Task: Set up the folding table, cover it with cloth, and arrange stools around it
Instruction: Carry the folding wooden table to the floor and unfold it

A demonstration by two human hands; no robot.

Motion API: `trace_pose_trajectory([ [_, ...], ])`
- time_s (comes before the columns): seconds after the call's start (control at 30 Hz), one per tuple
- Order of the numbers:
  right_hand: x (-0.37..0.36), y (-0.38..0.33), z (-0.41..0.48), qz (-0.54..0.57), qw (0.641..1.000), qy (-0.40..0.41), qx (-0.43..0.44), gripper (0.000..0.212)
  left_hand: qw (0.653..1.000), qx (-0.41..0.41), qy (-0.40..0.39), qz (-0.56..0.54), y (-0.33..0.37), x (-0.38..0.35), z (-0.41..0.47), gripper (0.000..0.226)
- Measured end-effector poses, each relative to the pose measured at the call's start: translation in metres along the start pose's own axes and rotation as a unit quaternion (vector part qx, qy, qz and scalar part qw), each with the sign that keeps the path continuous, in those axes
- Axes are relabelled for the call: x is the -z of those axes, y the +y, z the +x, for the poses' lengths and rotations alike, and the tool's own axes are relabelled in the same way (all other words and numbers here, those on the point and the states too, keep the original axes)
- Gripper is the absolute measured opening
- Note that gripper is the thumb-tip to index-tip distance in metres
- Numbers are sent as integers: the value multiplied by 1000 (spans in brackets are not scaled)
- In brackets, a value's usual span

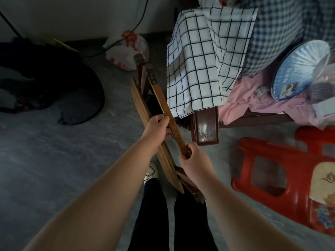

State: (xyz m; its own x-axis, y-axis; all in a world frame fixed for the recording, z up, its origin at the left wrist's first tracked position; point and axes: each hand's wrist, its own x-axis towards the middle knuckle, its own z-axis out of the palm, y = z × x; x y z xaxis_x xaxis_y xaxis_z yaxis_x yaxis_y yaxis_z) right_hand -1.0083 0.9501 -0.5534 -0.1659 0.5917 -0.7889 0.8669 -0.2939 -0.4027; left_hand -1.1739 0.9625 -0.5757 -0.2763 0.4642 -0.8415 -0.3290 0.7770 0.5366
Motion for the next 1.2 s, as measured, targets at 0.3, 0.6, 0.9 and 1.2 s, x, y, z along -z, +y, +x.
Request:
trace_pose_trajectory([
  [0.3,-40,-19,1,77,993,-90,-5,27,970,31,-13,-242,1,42,4,31],
  [0.6,-73,-37,-14,75,988,-131,-18,30,971,57,44,-229,8,60,3,32],
  [0.9,-69,-47,-60,77,993,-84,-10,22,971,59,27,-230,18,70,-36,33],
  [1.2,-42,-42,-159,145,988,-47,3,25,981,17,-4,-196,34,56,-147,34],
])
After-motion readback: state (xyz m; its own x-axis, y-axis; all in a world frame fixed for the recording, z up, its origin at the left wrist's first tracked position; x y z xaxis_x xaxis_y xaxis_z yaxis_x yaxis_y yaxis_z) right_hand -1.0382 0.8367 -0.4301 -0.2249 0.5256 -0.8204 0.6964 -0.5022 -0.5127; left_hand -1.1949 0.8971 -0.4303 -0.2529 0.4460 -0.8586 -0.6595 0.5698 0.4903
